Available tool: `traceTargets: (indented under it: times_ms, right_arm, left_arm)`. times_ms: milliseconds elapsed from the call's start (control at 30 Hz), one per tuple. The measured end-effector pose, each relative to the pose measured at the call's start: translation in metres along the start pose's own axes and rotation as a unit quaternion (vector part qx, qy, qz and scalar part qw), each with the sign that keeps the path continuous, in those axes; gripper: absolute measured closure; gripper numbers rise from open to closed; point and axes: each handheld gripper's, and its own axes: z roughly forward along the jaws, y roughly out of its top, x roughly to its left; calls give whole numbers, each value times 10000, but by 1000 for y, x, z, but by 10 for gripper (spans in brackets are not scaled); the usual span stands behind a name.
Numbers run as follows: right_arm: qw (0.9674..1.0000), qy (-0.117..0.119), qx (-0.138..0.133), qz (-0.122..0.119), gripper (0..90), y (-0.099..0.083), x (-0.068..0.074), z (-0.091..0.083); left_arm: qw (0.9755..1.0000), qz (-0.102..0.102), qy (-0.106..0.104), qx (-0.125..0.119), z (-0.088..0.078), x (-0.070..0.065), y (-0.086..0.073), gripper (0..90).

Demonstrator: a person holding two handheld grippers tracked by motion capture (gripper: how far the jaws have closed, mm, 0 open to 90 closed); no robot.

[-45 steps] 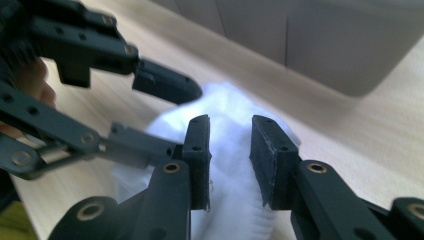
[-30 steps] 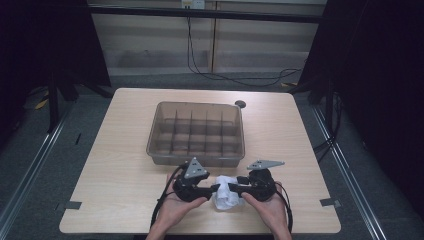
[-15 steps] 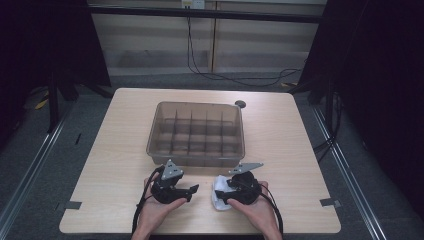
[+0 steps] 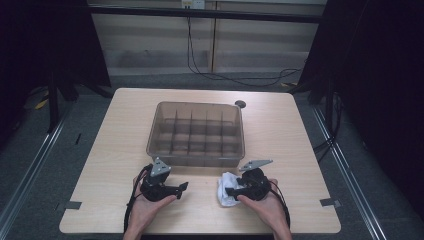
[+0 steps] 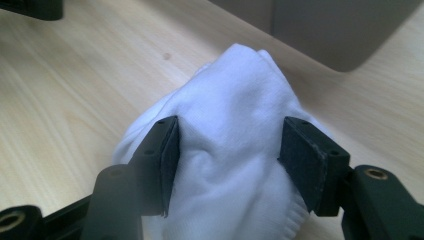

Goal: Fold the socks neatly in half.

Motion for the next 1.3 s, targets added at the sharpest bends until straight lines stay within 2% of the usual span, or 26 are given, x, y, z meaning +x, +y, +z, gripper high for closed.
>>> traceTargets:
  times_ms: [133, 200, 333, 467, 533, 567, 600, 667, 733, 800, 867, 900, 933, 1000, 1033, 1067, 1100, 1133, 1200, 1233, 1267, 1300]
  right_arm:
    - [10000, -75, 42, 47, 407, -2, -11, -5]
    - [9999, -86, 47, 58, 406, -2, -13, -6]
    - [9998, -198, 52, -50, 377, -4, -21, -12]
    - [9996, 45, -214, 191, 324, -4, -25, -21]
    - [9986, 21, -373, 374, 313, -3, -28, -27]
    - [9981, -23, -417, 444, 296, -3, -29, -31]
    - [9974, -66, -490, 520, 273, -2, -31, -34]
    - [9964, -134, -526, 645, 249, -1, -33, -39]
    - [9963, -125, -520, 673, 230, -1, -33, -40]
    - [9960, -59, -456, 770, 212, -1, -35, -41]
    - [9953, -72, -396, 884, 188, -1, -36, -40]
    - [9948, -63, -399, 938, 189, -1, -36, -40]
    - [9945, -84, -397, 961, 191, -1, -37, -40]
    - [9941, -116, -380, 1007, 197, -2, -39, -40]
    - [9939, -128, -372, 1029, 194, -1, -40, -40]
    - [9939, -129, -353, 1040, 193, -1, -40, -40]
    - [9938, -122, -329, 1058, 193, -1, -41, -40]
    - [9935, -108, -302, 1095, 191, 0, -41, -40]
    - [9928, -88, -268, 1165, 189, 1, -41, -40]
    - [9920, -52, -203, 1242, 189, 1, -42, -40]
    - [9920, -52, -203, 1242, 189, 1, -42, -40]
    - [9907, -69, -109, 1357, 197, 3, -43, -40]
  left_arm:
    - [9999, -83, 79, 13, -2, 5, -2, 194]
    - [9999, -63, 94, 38, -2, 6, -2, 190]
    - [9998, -145, 144, 47, -4, 12, -5, 188]
    - [9996, -250, 156, 37, -4, 17, -9, 173]
    - [9995, -239, 192, 62, -4, 17, -9, 164]
    - [9996, -212, 197, 0, -5, 16, -10, 164]
    - [9998, -111, 184, 30, -6, 17, -10, 164]
    - [9997, -125, 187, 21, -7, 17, -11, 164]
    - [9997, -108, 198, 14, -8, 18, -11, 164]
    - [9995, -34, 311, -86, -12, 20, -13, 164]
    - [9987, -32, 289, -429, -17, 21, -17, 164]
    - [9982, -96, 215, -548, -18, 23, -19, 160]
    - [9974, -94, 248, -675, -20, 23, -22, 159]
    - [9942, -74, 431, -983, -22, 23, -26, 158]
    - [9934, 19, 510, -1028, -24, 24, -28, 158]
    - [9934, 19, 510, -1028, -24, 24, -28, 158]
    - [9903, 125, 670, -1214, -25, 22, -30, 158]
    - [9879, 157, 722, -1365, -27, 22, -32, 158]
    - [9850, 149, 788, -1529, -28, 22, -36, 158]
    - [9850, 149, 788, -1529, -28, 22, -36, 158]
    - [9821, 155, 842, -1675, -30, 23, -38, 158]
    - [9800, 94, 849, -1796, -31, 23, -42, 158]
